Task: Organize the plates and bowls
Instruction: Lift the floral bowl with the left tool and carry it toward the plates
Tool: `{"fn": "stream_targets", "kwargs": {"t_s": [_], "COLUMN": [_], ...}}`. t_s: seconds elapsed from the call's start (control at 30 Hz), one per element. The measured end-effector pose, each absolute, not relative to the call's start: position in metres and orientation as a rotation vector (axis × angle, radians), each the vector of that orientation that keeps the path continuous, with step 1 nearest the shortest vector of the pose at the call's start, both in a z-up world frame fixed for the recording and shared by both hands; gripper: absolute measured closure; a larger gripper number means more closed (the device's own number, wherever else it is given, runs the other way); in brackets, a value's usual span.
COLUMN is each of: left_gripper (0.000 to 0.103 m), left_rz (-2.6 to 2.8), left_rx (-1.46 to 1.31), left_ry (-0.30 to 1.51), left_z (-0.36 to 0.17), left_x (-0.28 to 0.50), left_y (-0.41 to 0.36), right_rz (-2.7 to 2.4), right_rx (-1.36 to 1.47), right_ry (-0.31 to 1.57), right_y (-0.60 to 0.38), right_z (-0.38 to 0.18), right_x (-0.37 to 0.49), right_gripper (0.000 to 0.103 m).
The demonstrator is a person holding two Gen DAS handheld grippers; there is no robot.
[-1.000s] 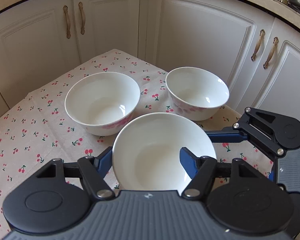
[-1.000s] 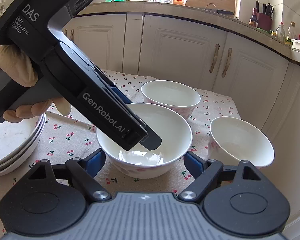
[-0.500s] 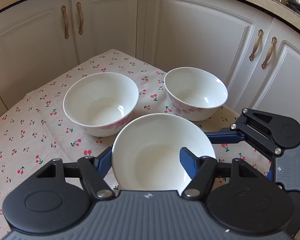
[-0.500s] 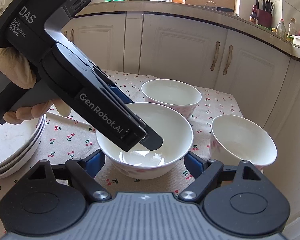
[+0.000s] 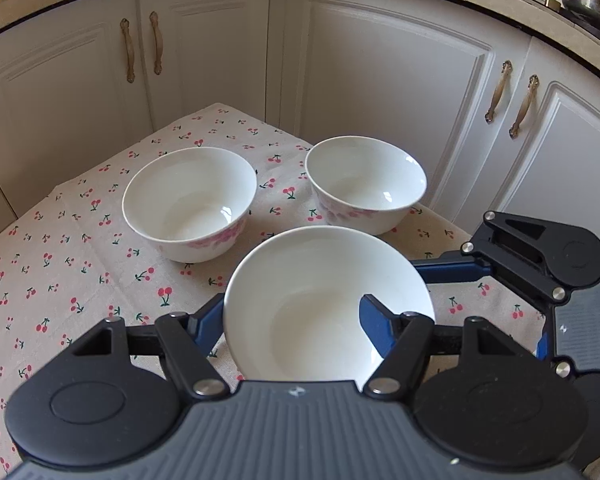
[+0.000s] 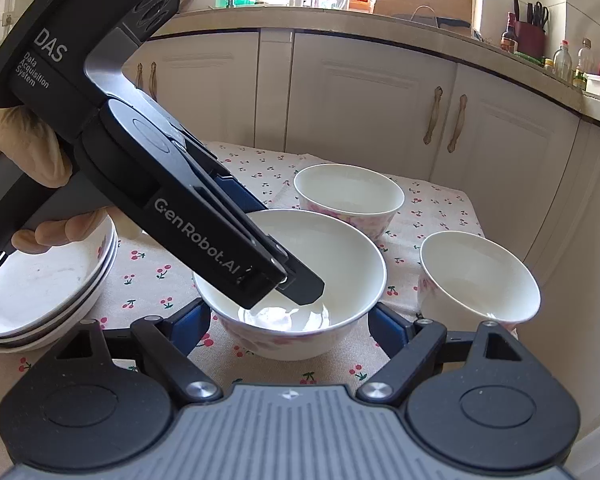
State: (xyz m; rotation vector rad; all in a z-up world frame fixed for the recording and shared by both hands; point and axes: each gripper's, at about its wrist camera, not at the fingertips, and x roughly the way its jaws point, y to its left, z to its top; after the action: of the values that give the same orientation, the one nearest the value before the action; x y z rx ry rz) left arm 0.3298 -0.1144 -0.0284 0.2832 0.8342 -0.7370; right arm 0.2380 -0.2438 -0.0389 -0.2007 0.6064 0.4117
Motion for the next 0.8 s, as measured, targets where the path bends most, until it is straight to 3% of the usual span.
{"fn": "stream_targets", "kwargs": {"t_s": [0.8], "left_gripper": [0.033], "left_rz": [-0.755], "left_rx": [0.239], "left_ry": [0.808], "left_z": [-0.020], "left_x": [0.241], "left_y": [-0.117], "right_rz": [0.427], "right_rx": [-0.218], "right_ry": [0.584], "right_y": [-0.258], "right_z": [-0.018], "right_x": [0.154], "right_gripper": [0.014]}}
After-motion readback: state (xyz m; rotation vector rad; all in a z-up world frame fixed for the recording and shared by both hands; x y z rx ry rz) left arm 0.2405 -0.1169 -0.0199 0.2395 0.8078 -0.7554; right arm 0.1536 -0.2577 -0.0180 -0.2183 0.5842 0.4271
